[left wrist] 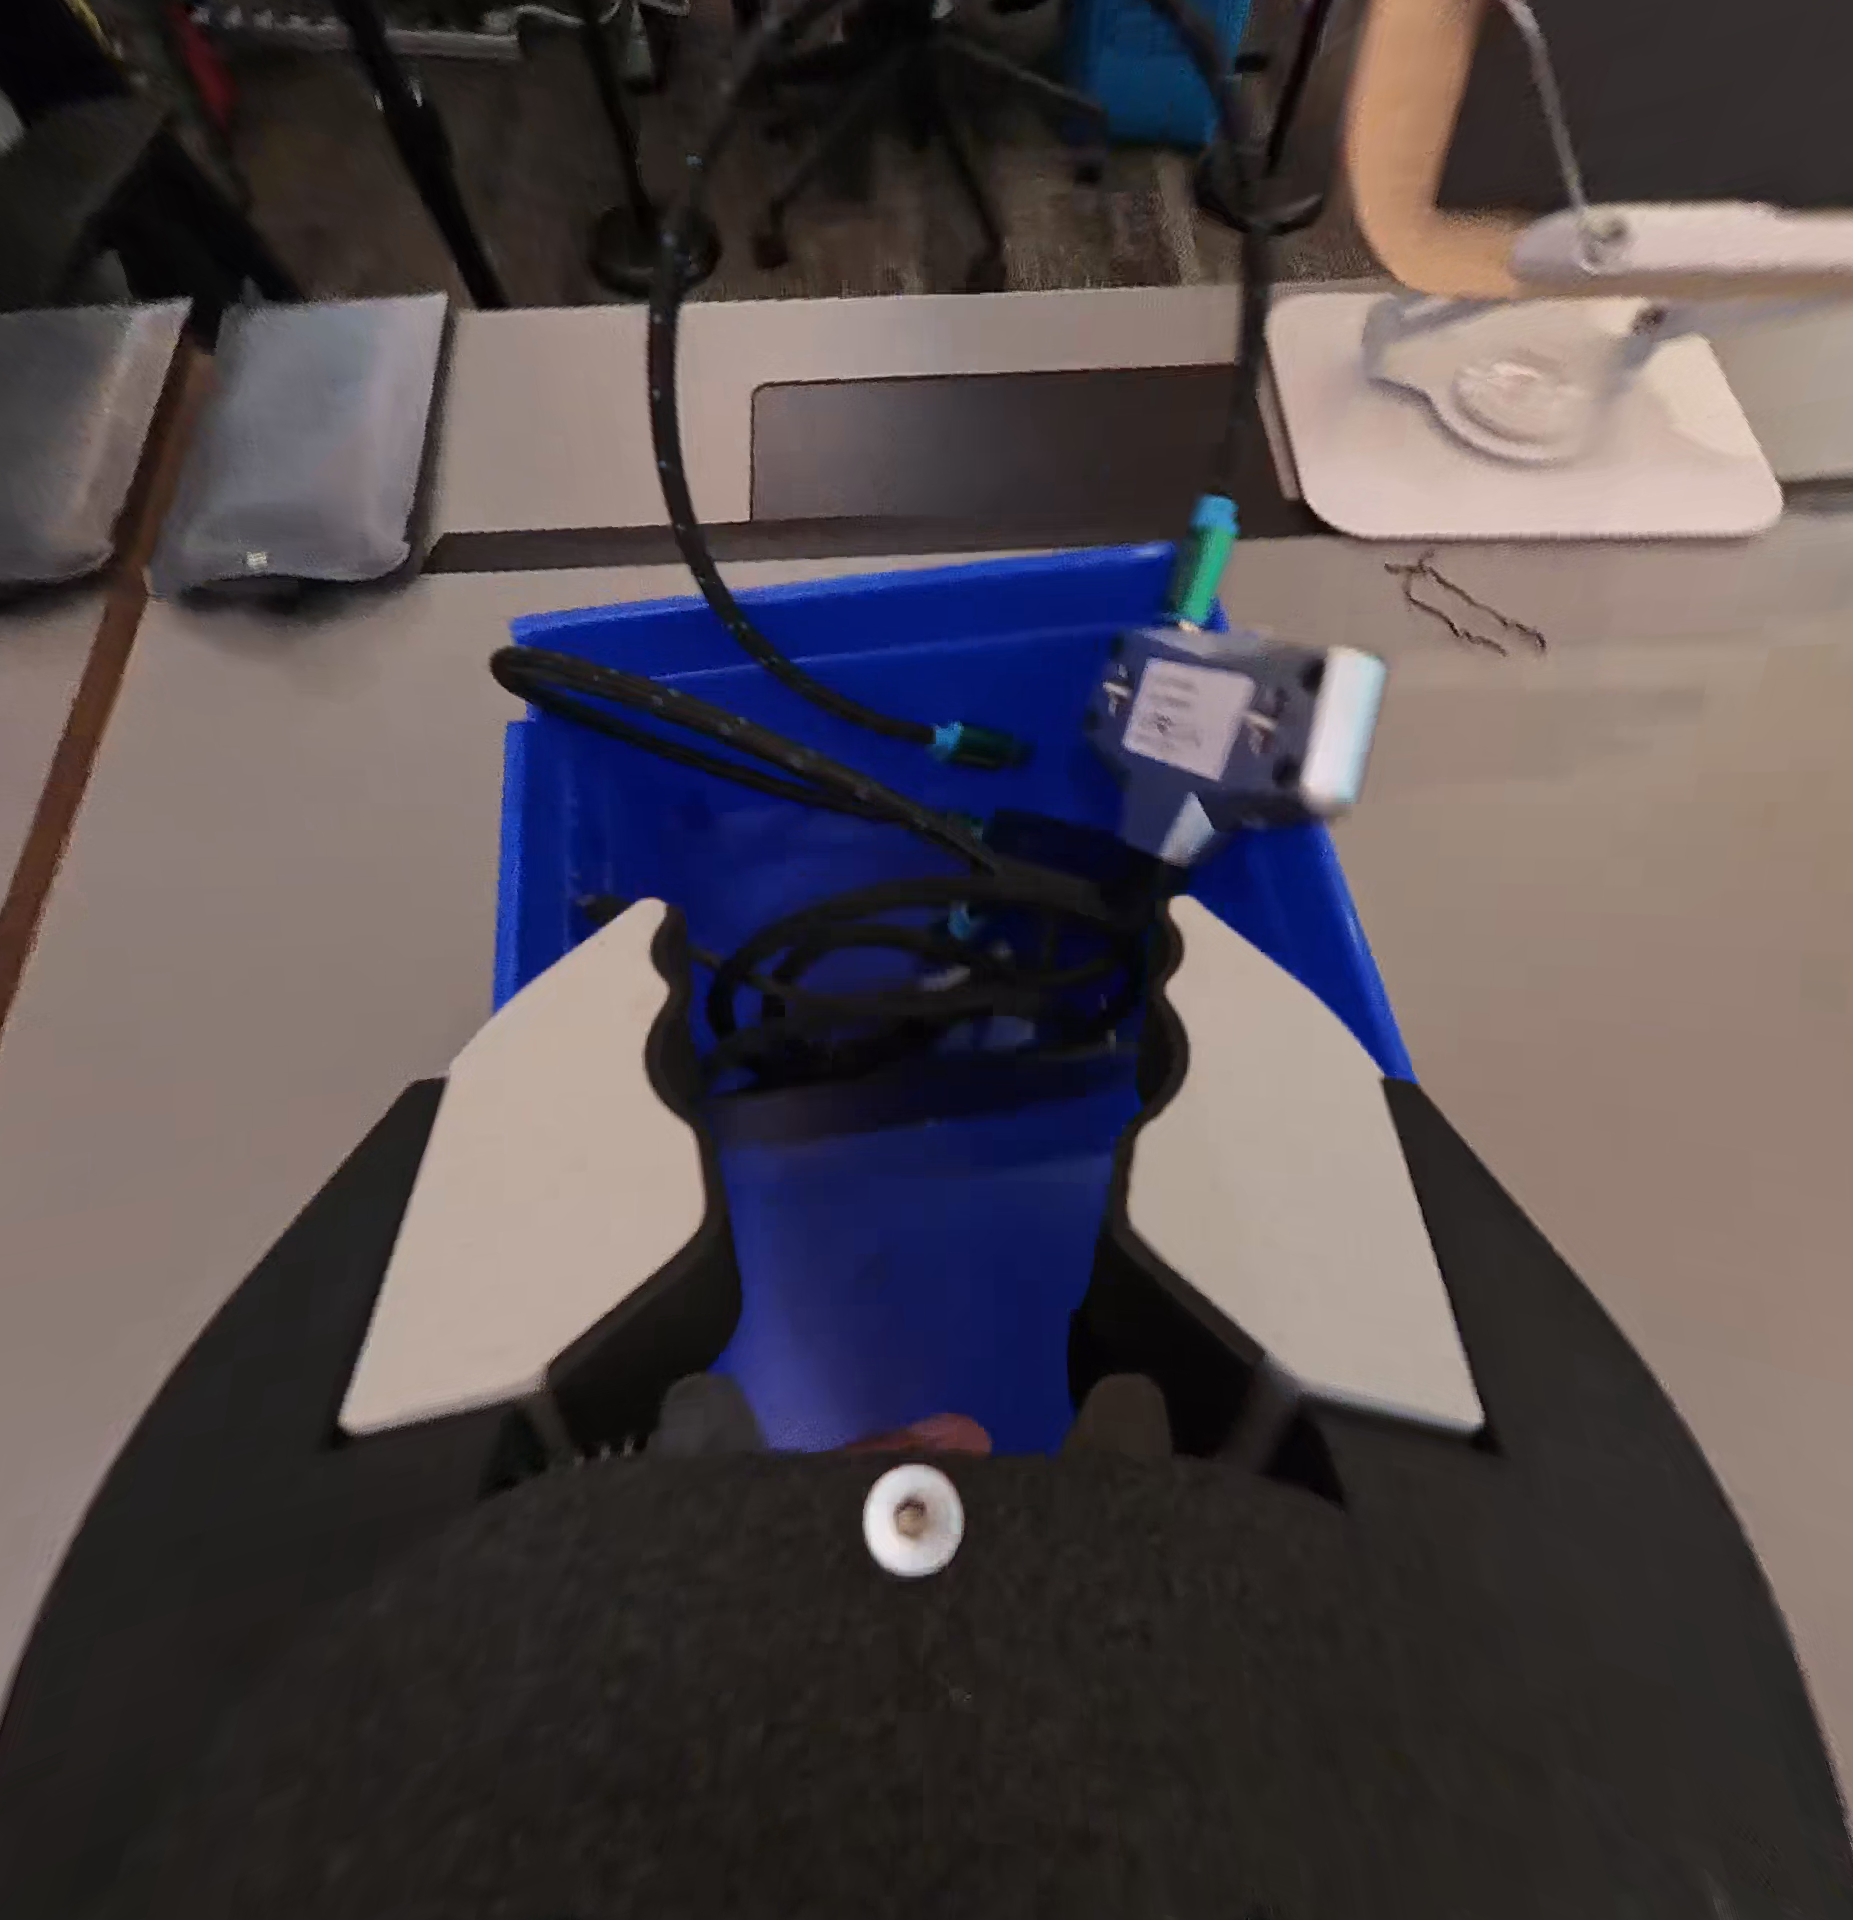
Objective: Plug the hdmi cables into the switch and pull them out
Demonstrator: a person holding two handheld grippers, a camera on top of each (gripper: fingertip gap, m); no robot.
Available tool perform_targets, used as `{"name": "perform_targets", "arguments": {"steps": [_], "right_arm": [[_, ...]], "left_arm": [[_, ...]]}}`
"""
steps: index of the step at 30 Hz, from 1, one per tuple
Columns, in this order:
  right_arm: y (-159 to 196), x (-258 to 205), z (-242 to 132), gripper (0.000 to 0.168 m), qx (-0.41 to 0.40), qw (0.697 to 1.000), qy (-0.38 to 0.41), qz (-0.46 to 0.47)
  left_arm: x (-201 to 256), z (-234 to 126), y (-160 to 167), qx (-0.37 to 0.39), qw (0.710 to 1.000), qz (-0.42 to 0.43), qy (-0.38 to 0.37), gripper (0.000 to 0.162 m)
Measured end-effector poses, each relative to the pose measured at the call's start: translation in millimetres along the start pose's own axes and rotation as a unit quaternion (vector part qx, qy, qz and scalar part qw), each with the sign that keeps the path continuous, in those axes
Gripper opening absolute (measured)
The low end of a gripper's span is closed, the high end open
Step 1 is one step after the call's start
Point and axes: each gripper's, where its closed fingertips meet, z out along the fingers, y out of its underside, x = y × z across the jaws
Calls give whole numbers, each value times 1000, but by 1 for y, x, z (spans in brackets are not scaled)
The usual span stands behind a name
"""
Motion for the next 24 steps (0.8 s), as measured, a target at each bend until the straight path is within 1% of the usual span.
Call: {"name": "perform_targets", "arguments": {"steps": [3, 4, 5, 6, 7, 10, 12, 14, 20, 24], "right_arm": [[2, 1, 0, 40, -3, 1000, 6, -6], [3, 1, 1, 40, -5, 1000, 7, -8], [4, 0, 1, 40, -7, 1000, 7, -9], [5, 1, 1, 40, -9, 1000, 9, -11], [6, 1, 1, 40, -10, 1000, 11, -13], [6, 0, -1, 40, -10, 1000, 13, -19], [6, 0, -1, 40, -11, 1000, 14, -23], [7, 0, -1, 40, -12, 1000, 15, -24], [7, -8, 1, 39, -16, 999, 10, -41], [9, -11, 1, 39, -20, 998, 13, -61]], "left_arm": [[-10, 32, -5, -34, 998, -48, 7, 82], [-15, 38, -9, -39, 997, -59, 2, 77], [-22, 42, -13, -42, 997, -70, -10, 51], [-27, 44, -18, -43, 995, -86, -12, 31], [-28, 45, -24, -43, 993, -105, 0, 26], [-25, 34, -56, -10, 989, -141, 49, 20], [-17, 20, -85, 18, 987, -136, 83, 18], [-8, 5, -113, 33, 988, -112, 99, 16], [13, -44, -185, 67, 992, -38, 97, 12], [7, -82, -227, 115, 992, 9, 45, 7]]}}
